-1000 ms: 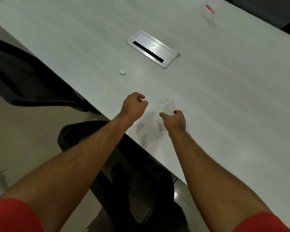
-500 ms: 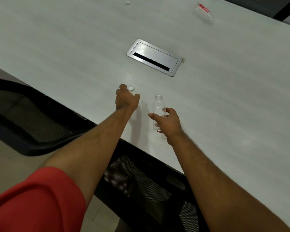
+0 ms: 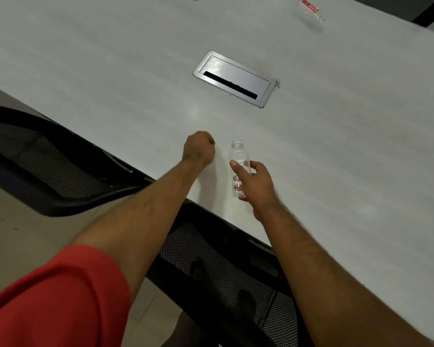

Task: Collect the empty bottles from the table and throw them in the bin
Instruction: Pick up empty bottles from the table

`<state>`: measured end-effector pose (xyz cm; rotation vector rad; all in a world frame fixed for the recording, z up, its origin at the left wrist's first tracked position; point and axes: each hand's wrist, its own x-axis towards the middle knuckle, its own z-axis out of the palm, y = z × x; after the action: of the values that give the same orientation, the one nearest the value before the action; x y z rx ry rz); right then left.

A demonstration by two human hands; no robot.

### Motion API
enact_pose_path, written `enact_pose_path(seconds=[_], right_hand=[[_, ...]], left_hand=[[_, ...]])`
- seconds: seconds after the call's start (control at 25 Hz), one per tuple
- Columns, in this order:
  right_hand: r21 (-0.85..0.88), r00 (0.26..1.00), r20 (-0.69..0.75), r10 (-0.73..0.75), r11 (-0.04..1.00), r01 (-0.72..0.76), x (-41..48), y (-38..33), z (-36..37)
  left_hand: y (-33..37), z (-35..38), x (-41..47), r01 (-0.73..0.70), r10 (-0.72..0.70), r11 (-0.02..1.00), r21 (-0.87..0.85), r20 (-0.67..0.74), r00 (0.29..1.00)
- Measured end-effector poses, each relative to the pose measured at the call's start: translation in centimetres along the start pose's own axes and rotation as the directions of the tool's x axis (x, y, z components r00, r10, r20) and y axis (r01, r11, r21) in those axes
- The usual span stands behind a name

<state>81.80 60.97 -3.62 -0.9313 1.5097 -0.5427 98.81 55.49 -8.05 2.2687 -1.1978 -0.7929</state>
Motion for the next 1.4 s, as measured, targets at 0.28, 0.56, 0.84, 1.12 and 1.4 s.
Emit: enact_pose_path(seconds=[0.28,0.56,0.84,1.12,1.4], right_hand=[[-0.011,0.981,0.177,-0.081,0.996,0.084,-7.6,1.0,-3.3],[-0.207,0.89,0.374,-0.262,0.912,0.355,-14.9,1.1,-6.3],[-0.16,0.801,0.473,-0.366,0.859,0.487,-20.5,0.1,-4.1],[-0.247,0.701,0.474,-0.533,0.684,0.686,-25.6,-1.1,6.0],[-0.334,0.488,0.422,-0.764,0.37,0.867,-31.8,-2.2,21.9]], left_hand=[[0.8,-3.7,-12.8,0.409,-0.331,0.483,-0.774,0.271,0.904],[3.8,-9.3,-23.6,0.29,-0.238,0.36,-0.887,0.213,0.947],[2.4,-15.0,-29.3,0.091,-0.232,0.373,-0.923,0.002,0.973],[-4.1,-23.1,-31.2,0.016,-0.193,0.415,-0.91,-0.07,0.979],[-15.2,-34.9,-31.0,-0.008,-0.352,0.389,-0.921,-0.157,0.923]])
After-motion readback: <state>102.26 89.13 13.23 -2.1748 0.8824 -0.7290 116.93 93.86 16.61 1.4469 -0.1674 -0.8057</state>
